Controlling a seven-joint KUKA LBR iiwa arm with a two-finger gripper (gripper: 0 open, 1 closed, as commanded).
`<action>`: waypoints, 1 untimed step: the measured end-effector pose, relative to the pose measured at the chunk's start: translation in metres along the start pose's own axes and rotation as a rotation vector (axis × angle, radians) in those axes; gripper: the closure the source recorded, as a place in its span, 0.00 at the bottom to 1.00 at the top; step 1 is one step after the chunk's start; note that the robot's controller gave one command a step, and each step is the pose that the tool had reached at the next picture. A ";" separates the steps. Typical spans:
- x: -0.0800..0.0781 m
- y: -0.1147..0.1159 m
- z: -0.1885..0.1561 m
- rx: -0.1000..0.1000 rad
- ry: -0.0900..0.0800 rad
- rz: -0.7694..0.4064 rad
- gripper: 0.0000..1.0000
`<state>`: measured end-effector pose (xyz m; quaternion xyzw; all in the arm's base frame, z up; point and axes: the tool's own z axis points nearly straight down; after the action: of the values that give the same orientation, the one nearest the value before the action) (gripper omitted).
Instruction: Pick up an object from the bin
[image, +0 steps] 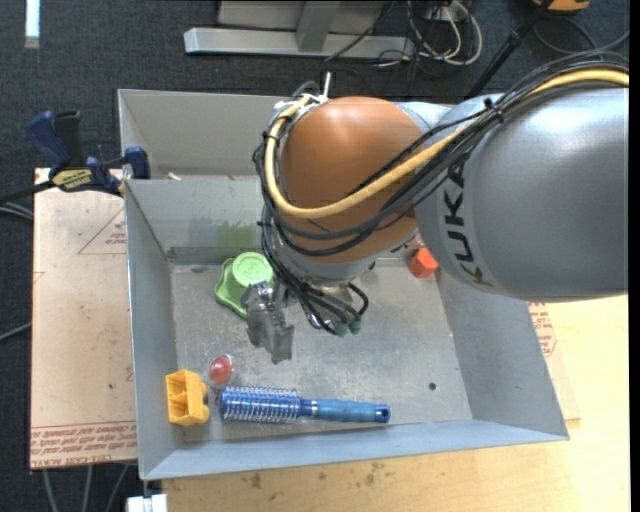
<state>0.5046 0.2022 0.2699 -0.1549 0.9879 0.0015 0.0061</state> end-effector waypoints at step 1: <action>0.001 -0.009 0.140 0.005 0.016 0.543 1.00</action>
Offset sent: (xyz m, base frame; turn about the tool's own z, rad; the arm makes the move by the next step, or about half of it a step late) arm 0.0046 -0.0079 -0.1374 0.5456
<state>0.5082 0.1943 0.1304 0.1158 0.9933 -0.0004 -0.0020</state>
